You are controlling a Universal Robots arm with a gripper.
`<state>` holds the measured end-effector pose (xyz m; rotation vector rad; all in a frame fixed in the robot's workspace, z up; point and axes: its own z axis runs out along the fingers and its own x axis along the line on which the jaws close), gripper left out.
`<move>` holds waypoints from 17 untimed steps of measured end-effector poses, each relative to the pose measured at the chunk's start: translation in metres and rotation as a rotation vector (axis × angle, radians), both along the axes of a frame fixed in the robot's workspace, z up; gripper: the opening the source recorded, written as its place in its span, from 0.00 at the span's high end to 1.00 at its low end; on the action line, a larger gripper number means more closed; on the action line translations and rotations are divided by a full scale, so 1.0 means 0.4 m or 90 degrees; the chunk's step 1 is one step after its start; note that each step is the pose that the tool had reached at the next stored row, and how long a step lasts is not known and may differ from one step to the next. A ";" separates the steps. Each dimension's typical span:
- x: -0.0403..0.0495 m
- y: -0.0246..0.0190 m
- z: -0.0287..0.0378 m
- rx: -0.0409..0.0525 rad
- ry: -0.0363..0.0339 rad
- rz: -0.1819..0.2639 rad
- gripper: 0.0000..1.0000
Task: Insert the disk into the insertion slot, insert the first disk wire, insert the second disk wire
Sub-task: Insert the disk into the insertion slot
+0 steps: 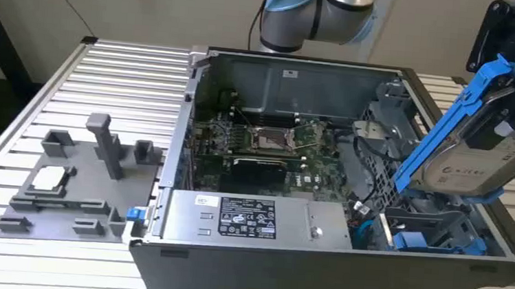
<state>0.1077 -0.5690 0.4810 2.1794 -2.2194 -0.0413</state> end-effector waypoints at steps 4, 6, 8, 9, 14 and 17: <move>0.000 0.000 0.000 -0.0001 -0.0002 0.000 0.67; 0.000 0.000 -0.001 0.0000 -0.0004 0.000 0.67; 0.000 0.000 -0.003 0.0000 -0.0004 0.000 0.67; 0.000 0.000 -0.004 0.0000 -0.0004 0.000 0.67; 0.000 -0.001 -0.012 0.0000 -0.0044 0.004 0.67; 0.001 -0.001 -0.020 0.0000 -0.0072 0.007 0.67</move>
